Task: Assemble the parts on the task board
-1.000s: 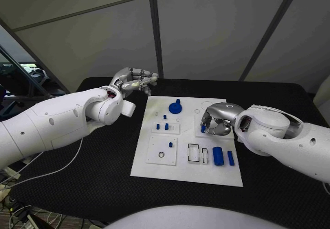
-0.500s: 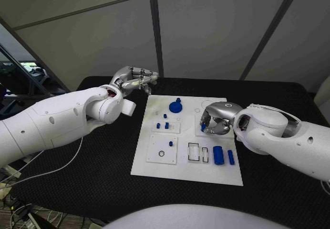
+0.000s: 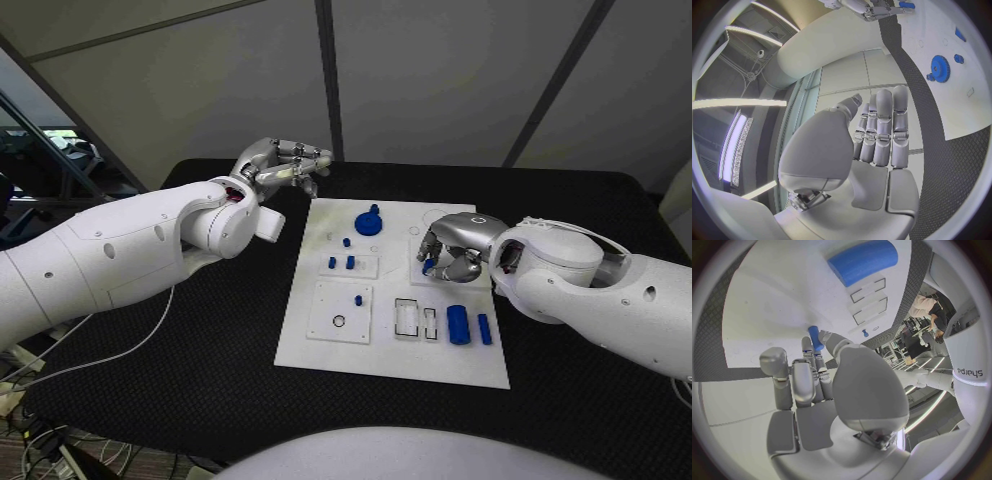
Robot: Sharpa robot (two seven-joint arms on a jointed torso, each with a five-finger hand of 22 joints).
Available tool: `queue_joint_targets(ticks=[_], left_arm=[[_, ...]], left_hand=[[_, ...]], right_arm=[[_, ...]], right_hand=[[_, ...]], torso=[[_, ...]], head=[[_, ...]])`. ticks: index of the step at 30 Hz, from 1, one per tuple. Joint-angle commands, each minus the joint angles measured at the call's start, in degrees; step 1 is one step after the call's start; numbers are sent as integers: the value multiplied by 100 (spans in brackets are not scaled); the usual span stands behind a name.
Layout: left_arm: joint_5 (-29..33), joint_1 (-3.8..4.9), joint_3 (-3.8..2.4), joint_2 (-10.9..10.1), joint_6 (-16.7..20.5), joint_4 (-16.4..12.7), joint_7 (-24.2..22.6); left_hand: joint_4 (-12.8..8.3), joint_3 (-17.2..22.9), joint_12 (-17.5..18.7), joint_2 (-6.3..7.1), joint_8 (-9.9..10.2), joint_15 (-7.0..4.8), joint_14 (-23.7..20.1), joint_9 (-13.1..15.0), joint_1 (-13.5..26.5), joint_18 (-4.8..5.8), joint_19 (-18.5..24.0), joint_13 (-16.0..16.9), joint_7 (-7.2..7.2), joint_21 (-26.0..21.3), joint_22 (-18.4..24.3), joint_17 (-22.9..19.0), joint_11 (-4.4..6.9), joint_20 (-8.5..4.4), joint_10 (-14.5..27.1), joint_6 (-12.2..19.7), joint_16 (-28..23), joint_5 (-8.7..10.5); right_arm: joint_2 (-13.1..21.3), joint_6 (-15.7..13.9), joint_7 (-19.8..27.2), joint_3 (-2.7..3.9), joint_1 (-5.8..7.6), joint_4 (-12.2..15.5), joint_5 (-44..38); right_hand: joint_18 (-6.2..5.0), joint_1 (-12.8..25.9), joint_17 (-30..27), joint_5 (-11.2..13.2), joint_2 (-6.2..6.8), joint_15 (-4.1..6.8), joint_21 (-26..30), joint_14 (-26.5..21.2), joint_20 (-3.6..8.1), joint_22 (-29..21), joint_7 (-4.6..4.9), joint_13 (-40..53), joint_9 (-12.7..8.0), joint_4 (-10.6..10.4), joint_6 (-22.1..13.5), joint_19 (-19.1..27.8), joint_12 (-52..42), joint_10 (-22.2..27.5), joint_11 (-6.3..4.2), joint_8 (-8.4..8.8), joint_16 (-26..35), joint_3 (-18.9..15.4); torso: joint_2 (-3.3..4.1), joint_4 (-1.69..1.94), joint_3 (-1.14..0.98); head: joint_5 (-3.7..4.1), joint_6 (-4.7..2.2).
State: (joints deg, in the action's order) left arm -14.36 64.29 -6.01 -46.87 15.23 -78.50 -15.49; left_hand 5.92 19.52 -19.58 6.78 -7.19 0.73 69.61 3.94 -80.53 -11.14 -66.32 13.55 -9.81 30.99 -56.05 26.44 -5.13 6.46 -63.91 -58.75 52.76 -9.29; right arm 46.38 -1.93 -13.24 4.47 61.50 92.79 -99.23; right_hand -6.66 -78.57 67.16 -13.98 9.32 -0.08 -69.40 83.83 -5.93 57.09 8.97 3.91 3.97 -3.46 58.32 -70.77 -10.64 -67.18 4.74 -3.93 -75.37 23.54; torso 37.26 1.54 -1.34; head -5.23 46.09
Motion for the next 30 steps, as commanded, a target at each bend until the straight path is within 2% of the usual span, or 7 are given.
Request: queue_joint_targets(ticks=[1,6,9,14,23,26,30], left_arm=[[17,8,-2,1,-62,0,-42],[17,8,-2,1,-61,2,-40],[17,8,-2,1,-60,3,-40],[17,8,-2,5,-56,7,-40],[17,7,-2,3,-63,13,-17],[17,7,-2,8,-59,20,-12],[17,6,-2,13,-48,28,-10]], left_hand=[[-9,-35,-27,-8,-30,-3,21,-2,-7,70,-19,8,2,-39,8,-9,0,7,35,40,-35,-8],[-9,-35,-27,-8,-30,-3,21,-2,-7,70,-19,8,2,-39,8,-9,0,7,35,40,-35,-8],[-9,-35,-27,-8,-30,-3,21,-2,-7,70,-19,8,2,-39,8,-9,0,7,35,40,-35,-8],[-14,-35,-38,-12,-35,-4,20,-2,-18,70,-20,11,3,-44,12,-13,1,6,42,41,-38,-8],[-22,-32,-51,-20,-40,-6,29,-2,-33,69,-25,14,4,-48,14,-14,3,5,49,44,-33,-9],[-23,-32,-54,-21,-41,-6,32,-2,-36,69,-26,15,3,-48,14,-13,3,5,51,45,-31,-9],[-26,-31,-57,-22,-42,-6,36,-2,-41,68,-28,15,3,-49,15,-13,3,5,55,47,-28,-10]], right_arm=[[-4,-27,23,1,7,2,-28],[-4,-1,10,1,7,2,-28],[-5,4,4,1,7,7,-33],[-5,-170,1,1,6,28,-65],[72,-767,-10,2,6,158,-86],[154,-885,1,5,8,281,-4],[272,-956,3,13,11,491,158]], right_hand=[[-10,-77,7,21,-37,11,-36,209,-23,17,-4,12,22,9,116,-31,32,-79,-10,-64,-40,57],[1,-183,40,42,-137,68,-88,216,20,93,-64,59,63,85,355,-73,-22,-316,-78,-169,-67,150],[21,-277,87,218,-241,122,-165,231,67,204,-128,109,101,164,569,-136,-70,-511,-145,-265,-104,225],[59,-296,87,316,-386,182,-295,242,128,395,-199,175,143,213,770,-247,-85,-724,-216,-354,-116,299],[68,-267,104,307,-387,182,-326,250,144,431,-182,190,131,246,722,-266,-2,-703,-208,-312,-136,332],[68,-263,100,292,-384,174,-329,250,142,433,-168,193,124,268,696,-263,43,-678,-195,-288,-136,354],[69,-263,102,286,-385,172,-331,250,140,435,-164,195,122,276,689,-262,58,-672,-191,-281,-138,365]], torso=[[-1,1,-2],[-1,1,0],[0,3,1],[-2,-1,-3],[-6,-9,-5],[-16,-6,5],[-21,-4,2]], head=[[-5,-2],[-5,-4],[-2,-3],[-3,5],[4,-11],[18,-28],[16,-41]])
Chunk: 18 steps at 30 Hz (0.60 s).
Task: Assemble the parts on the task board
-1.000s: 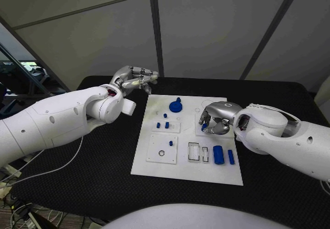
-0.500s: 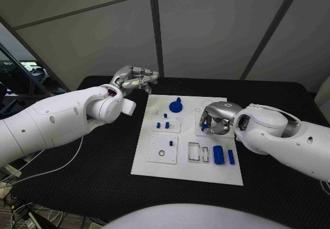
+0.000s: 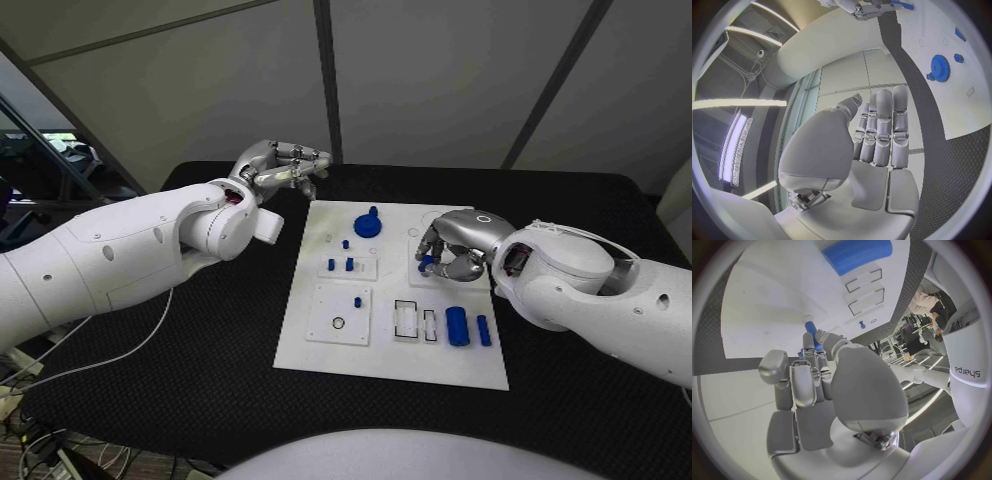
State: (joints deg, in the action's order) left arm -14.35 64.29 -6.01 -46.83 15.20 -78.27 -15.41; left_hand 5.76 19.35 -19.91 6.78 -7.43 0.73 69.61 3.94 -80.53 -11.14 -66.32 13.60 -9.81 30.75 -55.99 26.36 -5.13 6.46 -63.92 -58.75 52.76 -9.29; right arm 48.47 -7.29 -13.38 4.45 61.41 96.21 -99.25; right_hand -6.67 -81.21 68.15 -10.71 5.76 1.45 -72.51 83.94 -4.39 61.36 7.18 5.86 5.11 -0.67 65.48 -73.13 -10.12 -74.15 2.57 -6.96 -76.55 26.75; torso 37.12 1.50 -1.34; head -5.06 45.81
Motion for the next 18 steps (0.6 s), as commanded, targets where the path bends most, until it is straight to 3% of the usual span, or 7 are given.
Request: queue_joint_targets(ticks=[1,6,12,15,18], left_arm=[[16,6,-2,9,-44,8,-17],[16,5,-2,19,-45,22,-15],[16,4,-2,55,-47,59,-18],[16,4,-2,83,-41,90,-22],[16,4,-2,119,-44,114,-31]], left_hand=[[-10,-15,-23,-22,-18,-6,36,-2,-41,68,-28,10,3,-26,9,-5,3,5,56,47,-29,-10],[-11,-15,-25,-22,-18,-6,36,-2,-43,68,-28,10,3,-26,10,-5,3,4,59,49,-28,-10],[-12,-16,-26,-22,-19,-6,36,-2,-44,68,-28,10,2,-27,10,-6,2,4,62,50,-28,-10],[-12,-16,-26,-22,-19,-6,36,-2,-44,68,-28,10,2,-27,10,-6,2,4,62,50,-28,-10],[-12,-16,-26,-22,-19,-6,36,-2,-44,68,-28,10,2,-27,10,-6,2,4,62,50,-28,-10]], right_arm=[[97,-438,17,25,20,221,213],[194,-499,42,115,24,585,443],[26,-501,220,150,26,850,739],[-194,-460,352,123,26,832,877],[-397,-415,490,34,24,789,951]], right_hand=[[70,0,6,-43,-30,17,-20,240,-14,9,16,0,7,1,-29,-26,11,27,27,26,-22,48],[70,-2,7,-58,-24,13,-24,240,-17,13,23,3,4,18,-38,-25,33,35,33,37,-25,62],[76,-4,32,-90,-20,7,-46,245,-21,46,28,9,2,43,-39,-40,60,33,40,46,-43,81],[79,-4,31,-105,-18,6,-55,245,-22,59,30,12,2,51,-36,-47,66,28,40,48,-44,86],[77,1,19,-121,-11,4,-53,243,-24,55,34,14,0,59,-41,-43,80,32,44,54,-38,87]], torso=[[-8,-2,1],[-11,-1,9],[-8,7,7],[-8,8,5],[-15,16,7]], head=[[-2,-19],[-18,-17],[-80,-3],[-116,-25],[-138,-13]])
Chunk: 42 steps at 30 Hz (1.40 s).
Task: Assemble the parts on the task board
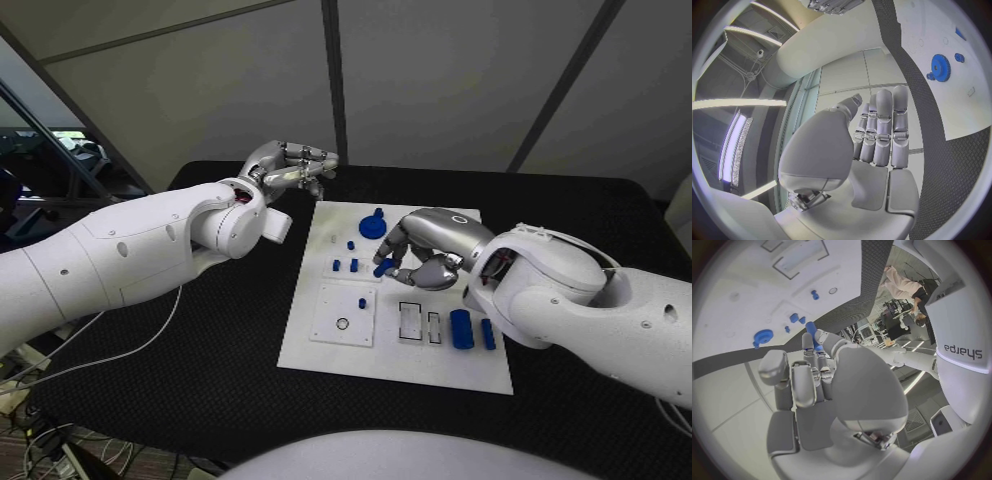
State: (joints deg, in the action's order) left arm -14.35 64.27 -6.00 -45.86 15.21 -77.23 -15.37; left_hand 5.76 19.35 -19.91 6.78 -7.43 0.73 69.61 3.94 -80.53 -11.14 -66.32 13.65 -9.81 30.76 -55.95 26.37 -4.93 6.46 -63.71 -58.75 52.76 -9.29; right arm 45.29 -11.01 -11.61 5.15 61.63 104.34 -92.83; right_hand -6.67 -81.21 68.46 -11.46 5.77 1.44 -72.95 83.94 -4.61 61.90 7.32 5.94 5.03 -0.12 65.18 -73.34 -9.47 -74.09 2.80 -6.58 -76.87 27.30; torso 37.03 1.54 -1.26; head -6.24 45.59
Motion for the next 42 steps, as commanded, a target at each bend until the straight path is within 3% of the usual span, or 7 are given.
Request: queue_joint_targets(ticks=[1,7,13,16,20,30,42], left_arm=[[16,7,-2,32,-45,15,-38],[16,7,-1,67,-53,34,-42],[16,6,2,93,-61,45,-43],[16,6,4,107,-69,44,-43],[16,6,6,112,-74,40,-38],[16,6,7,112,-73,41,-37],[17,7,13,76,-77,22,-11]], left_hand=[[-12,-16,-26,-22,-19,-6,36,-2,-44,68,-28,6,2,-28,6,-7,-18,4,41,50,-28,-10],[-12,-16,-30,-23,-21,-6,35,-2,-46,68,-29,7,1,-30,7,-7,-19,4,45,51,-29,-10],[-13,-16,-31,-23,-21,-6,35,-2,-47,68,-29,7,1,-30,7,-7,-19,4,45,51,-29,-10],[-13,-16,-31,-23,-21,-6,35,-2,-47,68,-29,7,1,-30,7,-7,-19,4,45,51,-29,-10],[-13,-16,-31,-23,-21,-6,35,-2,-47,68,-29,7,1,-30,7,-7,-19,4,45,51,-29,-10],[-13,-16,-31,-23,-21,-6,35,-2,-47,68,-29,7,1,-30,7,-7,-19,4,45,51,-29,-10],[-11,-20,-39,-24,-24,-4,33,-2,-46,68,-29,8,-1,-34,10,-9,-21,4,50,54,-30,-9]], right_arm=[[-139,-25,355,-77,1,-38,327],[-424,39,553,-290,-74,-167,375],[-655,131,612,-495,-115,-368,315],[-753,184,603,-563,-126,-479,251],[-833,215,562,-606,-146,-590,155],[-836,216,558,-607,-147,-595,150],[-1047,451,252,-689,-195,-841,-163]], right_hand=[[75,3,-19,-59,-10,2,-7,242,-4,-5,26,7,6,11,-16,-16,29,31,25,23,-3,37],[74,8,-20,-78,-8,-4,-7,241,-9,-7,36,8,1,25,-33,-10,57,45,34,40,-5,45],[73,10,-22,-84,-7,-7,-4,241,-11,-13,40,9,-2,32,-42,-4,70,51,38,48,-5,49],[72,14,-27,-84,-5,-9,0,240,-12,-19,42,9,-2,32,-43,0,73,52,40,49,-3,47],[71,20,-30,-83,-1,-11,1,239,-13,-21,44,10,-3,33,-45,3,78,54,42,52,-1,45],[71,20,-30,-83,-1,-11,1,239,-13,-21,44,10,-3,33,-45,3,78,54,42,52,-1,45],[70,55,-27,-76,11,-18,4,239,-20,-27,49,16,-5,28,-47,11,95,50,47,60,-5,29]], torso=[[-5,12,-1],[-7,-4,-11],[3,-5,0],[3,7,0],[5,6,-2],[5,6,-2],[-1,-5,-4]], head=[[-28,14],[-150,53],[-179,68],[-185,87],[-198,95],[-198,95],[-233,141]])
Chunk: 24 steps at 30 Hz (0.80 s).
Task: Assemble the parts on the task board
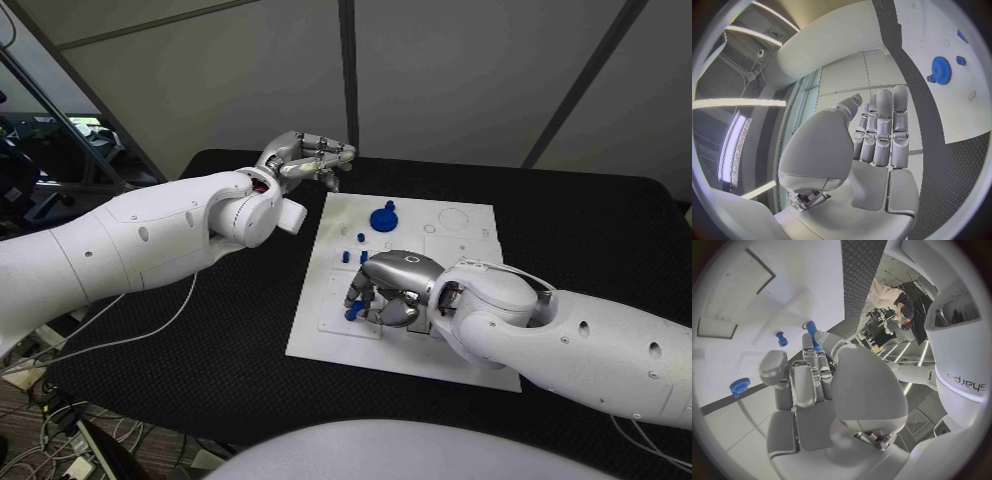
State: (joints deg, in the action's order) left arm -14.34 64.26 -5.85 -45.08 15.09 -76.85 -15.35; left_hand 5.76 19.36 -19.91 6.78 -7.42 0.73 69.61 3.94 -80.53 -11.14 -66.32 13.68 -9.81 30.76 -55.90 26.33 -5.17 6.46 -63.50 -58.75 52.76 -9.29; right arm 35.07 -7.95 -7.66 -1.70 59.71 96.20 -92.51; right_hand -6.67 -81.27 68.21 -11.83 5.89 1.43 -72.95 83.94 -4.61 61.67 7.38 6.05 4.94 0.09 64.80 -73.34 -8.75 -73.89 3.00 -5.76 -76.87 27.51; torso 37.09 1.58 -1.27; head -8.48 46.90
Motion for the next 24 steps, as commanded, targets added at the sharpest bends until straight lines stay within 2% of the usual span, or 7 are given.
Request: queue_joint_targets(ticks=[1,8,21,24], left_arm=[[16,8,-2,-2,-65,-17,-13],[16,8,-1,-7,-63,-28,-13],[16,9,-1,-23,-61,-40,-10],[16,9,-1,-21,-62,-41,-9]], left_hand=[[-12,-20,-40,-24,-24,-4,33,-2,-46,69,-29,5,-1,-34,5,-5,3,4,29,54,-30,-9],[-12,-20,-40,-24,-24,-4,33,-2,-46,69,-29,5,-1,-34,5,-5,3,4,29,54,-30,-9],[-12,-20,-40,-24,-24,-4,33,-2,-46,69,-29,5,-1,-34,5,-5,3,4,29,54,-30,-9],[-12,-20,-40,-24,-24,-4,33,-2,-46,69,-29,5,-1,-34,5,-5,3,4,29,54,-30,-9]], right_arm=[[-32,146,-155,-6,-5,-36,-209],[-122,150,-274,-16,-55,-133,-361],[-192,220,-401,-20,-97,-167,-573],[-218,259,-354,-21,-99,-162,-577]], right_hand=[[70,62,-2,-39,-1,-17,4,239,-20,-5,42,5,5,8,-10,11,23,30,27,-22,-5,8],[70,68,1,-38,-6,-18,3,239,-22,-3,41,8,5,7,-7,11,27,25,26,-22,-8,8],[68,70,-2,-40,-12,-18,6,239,-24,-8,39,10,5,10,-6,16,33,23,25,-20,-7,11],[63,142,-21,-32,45,-27,23,233,-33,-33,51,16,-4,2,-38,38,69,39,34,8,2,-38]], torso=[[-7,-8,-3],[-7,2,2],[-2,-7,0],[-6,-6,0]], head=[[-9,10],[-18,14],[-25,21],[-22,23]])
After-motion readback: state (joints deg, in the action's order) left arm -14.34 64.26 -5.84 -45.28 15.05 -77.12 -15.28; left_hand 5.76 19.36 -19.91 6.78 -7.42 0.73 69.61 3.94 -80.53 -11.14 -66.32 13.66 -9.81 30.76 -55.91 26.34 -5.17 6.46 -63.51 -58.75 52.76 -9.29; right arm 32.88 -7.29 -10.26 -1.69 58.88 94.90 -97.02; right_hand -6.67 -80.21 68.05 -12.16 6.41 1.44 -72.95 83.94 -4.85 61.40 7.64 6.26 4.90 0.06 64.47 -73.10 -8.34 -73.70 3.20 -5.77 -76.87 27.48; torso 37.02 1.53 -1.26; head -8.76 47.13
